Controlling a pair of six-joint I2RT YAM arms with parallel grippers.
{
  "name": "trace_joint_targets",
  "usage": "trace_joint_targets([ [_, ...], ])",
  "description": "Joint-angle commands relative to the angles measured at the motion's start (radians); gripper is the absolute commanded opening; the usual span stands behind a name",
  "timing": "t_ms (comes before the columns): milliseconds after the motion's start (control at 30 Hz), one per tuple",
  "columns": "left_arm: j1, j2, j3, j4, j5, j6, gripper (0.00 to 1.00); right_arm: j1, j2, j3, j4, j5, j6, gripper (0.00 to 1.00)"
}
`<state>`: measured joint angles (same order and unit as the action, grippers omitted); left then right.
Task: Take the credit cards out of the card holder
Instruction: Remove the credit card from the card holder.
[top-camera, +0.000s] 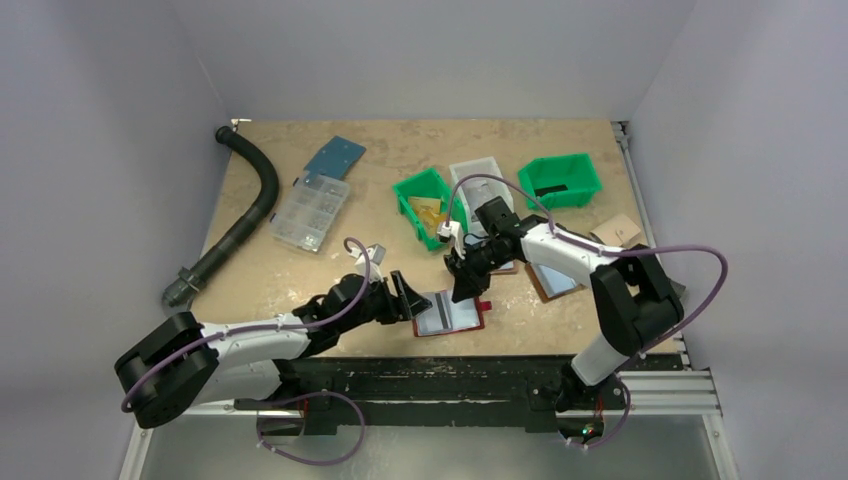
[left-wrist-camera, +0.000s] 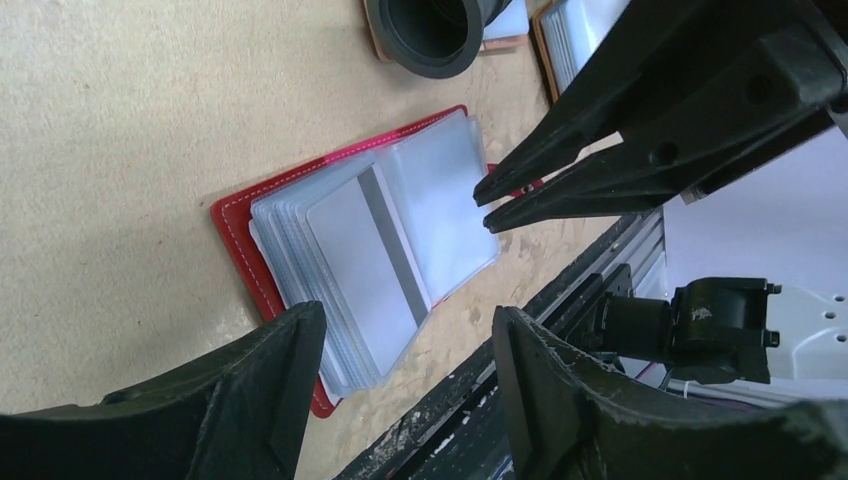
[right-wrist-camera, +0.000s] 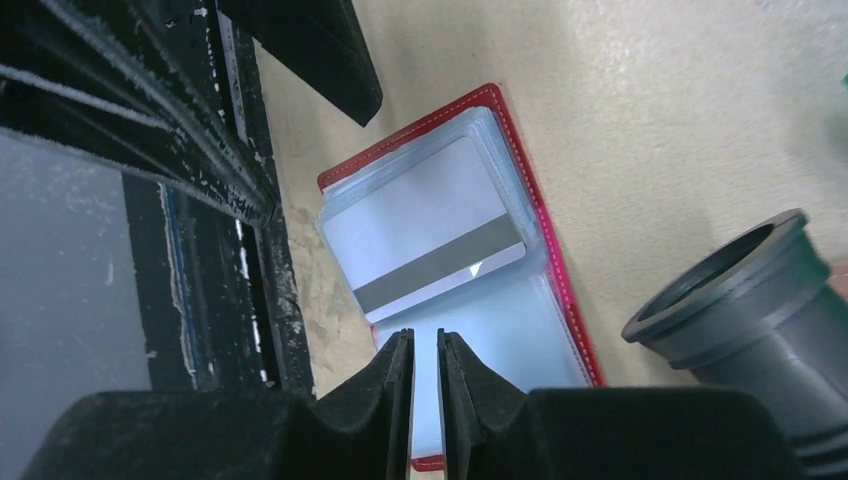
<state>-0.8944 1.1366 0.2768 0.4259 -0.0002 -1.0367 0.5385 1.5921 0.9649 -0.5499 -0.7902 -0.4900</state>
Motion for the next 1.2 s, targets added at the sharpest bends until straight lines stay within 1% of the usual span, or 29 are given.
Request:
trace_joint_targets([
  [0, -0.018, 0.033, -0.002, 0.086, 0.004, -0.011, 0.65, 0.009, 0.019, 0.026, 0.044, -0.045, 0.123, 0.21],
  [133, -0.025, 0.037, 0.004, 0.076, 0.003, -0.01, 0.62, 0.011, 0.041, 0.019, 0.074, -0.024, 0.184, 0.21],
  [233, -0.026, 0.037, 0.011, 0.057, -0.028, -0.007, 0.6, 0.01, 0.054, 0.015, 0.095, -0.005, 0.219, 0.21],
  [300, -0.028, 0.04, 0.013, 0.057, -0.029, -0.007, 0.56, 0.012, 0.062, 0.011, 0.106, 0.001, 0.238, 0.21],
  [467, -0.029, 0.071, 0.013, 0.084, -0.016, -0.01, 0.52, 0.016, 0.076, 0.004, 0.126, 0.008, 0.271, 0.19],
  [733, -0.034, 0.109, 0.012, 0.117, -0.006, -0.014, 0.51, 0.028, 0.105, 0.005, 0.131, 0.046, 0.289, 0.16],
  [1167, -0.035, 0.122, 0.011, 0.134, -0.006, -0.018, 0.5, 0.036, 0.13, 0.006, 0.142, 0.101, 0.32, 0.18],
])
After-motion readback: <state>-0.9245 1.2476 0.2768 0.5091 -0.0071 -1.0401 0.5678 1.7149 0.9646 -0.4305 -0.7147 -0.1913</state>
